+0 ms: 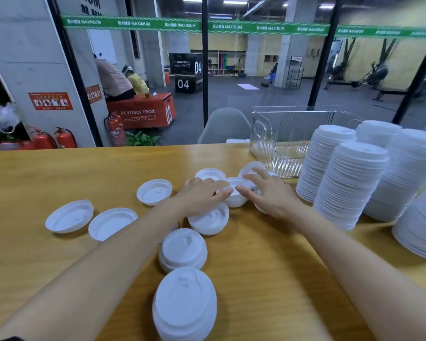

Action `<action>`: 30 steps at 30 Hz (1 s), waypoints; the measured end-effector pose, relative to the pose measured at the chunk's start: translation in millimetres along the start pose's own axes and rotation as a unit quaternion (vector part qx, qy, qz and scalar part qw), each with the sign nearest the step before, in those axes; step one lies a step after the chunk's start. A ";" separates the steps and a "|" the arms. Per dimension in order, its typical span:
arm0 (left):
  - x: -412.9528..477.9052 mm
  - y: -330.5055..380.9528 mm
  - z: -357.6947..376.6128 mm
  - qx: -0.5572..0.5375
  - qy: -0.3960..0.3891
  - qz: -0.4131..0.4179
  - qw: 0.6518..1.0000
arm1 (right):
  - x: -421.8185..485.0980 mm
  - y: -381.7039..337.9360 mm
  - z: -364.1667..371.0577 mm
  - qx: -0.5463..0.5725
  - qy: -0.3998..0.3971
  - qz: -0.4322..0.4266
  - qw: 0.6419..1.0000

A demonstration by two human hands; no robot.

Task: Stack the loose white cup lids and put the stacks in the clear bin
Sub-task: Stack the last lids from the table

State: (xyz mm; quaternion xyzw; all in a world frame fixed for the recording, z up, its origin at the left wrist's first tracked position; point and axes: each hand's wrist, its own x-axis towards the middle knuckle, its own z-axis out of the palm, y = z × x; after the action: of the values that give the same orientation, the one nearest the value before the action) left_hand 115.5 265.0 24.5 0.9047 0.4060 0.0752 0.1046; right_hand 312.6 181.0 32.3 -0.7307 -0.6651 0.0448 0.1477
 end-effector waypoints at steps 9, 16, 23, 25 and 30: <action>-66.2 20.4 -5.2 -0.031 -0.021 0.049 0.998 | -81.8 -8.5 9.3 -0.064 0.057 -0.082 0.993; -111.8 34.8 -5.9 -0.059 -0.011 0.104 0.993 | -136.5 -17.4 9.5 -0.086 0.075 -0.149 0.982; -138.9 13.6 -25.5 -0.053 0.127 0.079 0.987 | -135.3 -53.8 -8.1 -0.062 0.121 -0.202 0.970; -150.8 -5.3 -32.9 -0.028 0.149 0.025 0.988 | -121.7 -72.9 -11.2 -0.026 0.081 -0.216 0.973; -176.1 -60.1 -37.6 0.061 0.163 -0.128 0.976 | -62.5 -125.5 9.7 -0.008 -0.010 -0.249 0.968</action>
State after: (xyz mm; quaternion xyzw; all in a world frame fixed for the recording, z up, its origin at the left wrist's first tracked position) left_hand -52.1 176.6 36.8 0.8256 0.5338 0.1827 -0.0099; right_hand 182.8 130.0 49.5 -0.5426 -0.8279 0.0091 0.1417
